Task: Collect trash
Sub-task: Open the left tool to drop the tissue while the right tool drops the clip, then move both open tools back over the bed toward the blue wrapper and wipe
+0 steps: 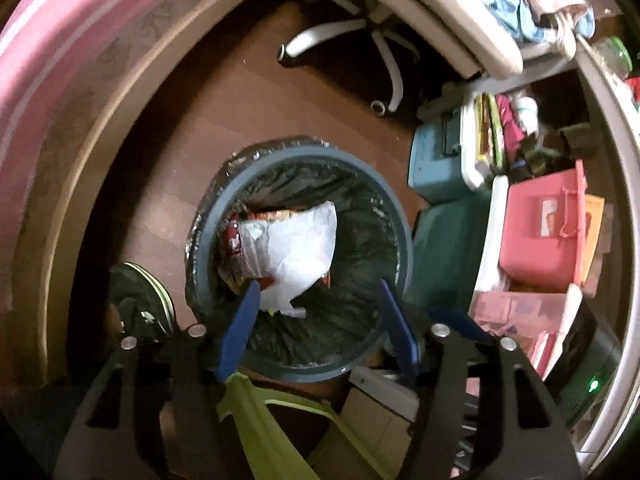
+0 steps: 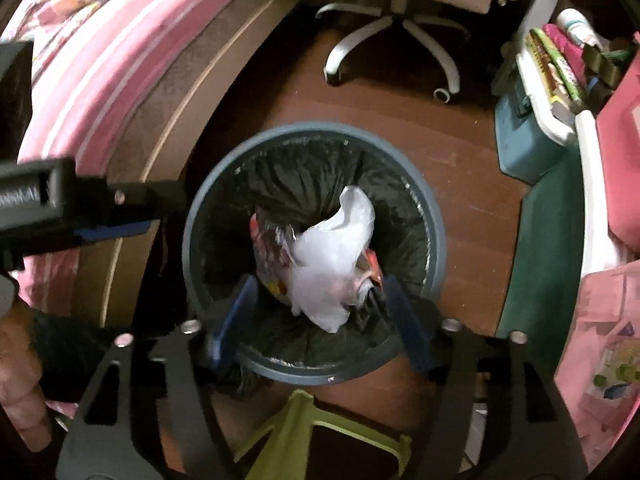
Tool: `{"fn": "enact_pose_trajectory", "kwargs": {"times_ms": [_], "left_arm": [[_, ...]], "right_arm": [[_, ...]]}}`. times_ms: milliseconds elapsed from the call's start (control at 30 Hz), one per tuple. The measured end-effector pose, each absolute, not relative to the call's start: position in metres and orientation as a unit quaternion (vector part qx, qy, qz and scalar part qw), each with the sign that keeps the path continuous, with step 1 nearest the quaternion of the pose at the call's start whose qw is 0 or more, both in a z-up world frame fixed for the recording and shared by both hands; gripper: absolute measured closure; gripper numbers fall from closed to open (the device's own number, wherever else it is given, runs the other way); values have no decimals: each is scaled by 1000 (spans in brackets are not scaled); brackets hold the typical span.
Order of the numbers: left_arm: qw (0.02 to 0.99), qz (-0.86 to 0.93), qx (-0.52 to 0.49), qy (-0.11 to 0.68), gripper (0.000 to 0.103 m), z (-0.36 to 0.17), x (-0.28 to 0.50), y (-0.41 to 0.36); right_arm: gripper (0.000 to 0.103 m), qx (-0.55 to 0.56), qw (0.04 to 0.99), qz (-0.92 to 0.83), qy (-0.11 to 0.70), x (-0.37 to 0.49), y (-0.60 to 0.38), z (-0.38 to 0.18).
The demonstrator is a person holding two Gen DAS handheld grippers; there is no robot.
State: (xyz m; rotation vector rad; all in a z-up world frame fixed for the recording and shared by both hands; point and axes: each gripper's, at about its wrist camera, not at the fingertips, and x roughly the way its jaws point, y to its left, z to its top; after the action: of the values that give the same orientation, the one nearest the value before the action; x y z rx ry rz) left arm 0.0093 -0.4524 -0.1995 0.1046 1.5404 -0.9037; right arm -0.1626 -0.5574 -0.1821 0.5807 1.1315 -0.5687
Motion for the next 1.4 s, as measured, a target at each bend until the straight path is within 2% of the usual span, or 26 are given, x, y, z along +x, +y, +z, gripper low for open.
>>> {"fn": "enact_pose_trajectory", "kwargs": {"times_ms": [100,433,500,967,1167,1400], "left_arm": [[641,-394,8,659,35,-180,15,-439],[720,-369,-122,575,28,-102,35,-362],[735,-358,-151,556,24,-89,38,-342],[757,-332,-363,431,23,-35,49,-179],[800,-284,-372,374,22,-11,67,-121],[850,-192,-335,358,22,-8,101,-46]], "right_arm": [[18,270,772,-265,511,-161,-556,-172],[14,207,847,-212,441,-131,-521,-103],[14,188,863,-191,428,-123,-508,-85],[13,122,919,-71,368,-55,-392,9],[13,112,929,-34,352,-12,-328,44],[11,110,941,22,318,37,-275,55]]}}
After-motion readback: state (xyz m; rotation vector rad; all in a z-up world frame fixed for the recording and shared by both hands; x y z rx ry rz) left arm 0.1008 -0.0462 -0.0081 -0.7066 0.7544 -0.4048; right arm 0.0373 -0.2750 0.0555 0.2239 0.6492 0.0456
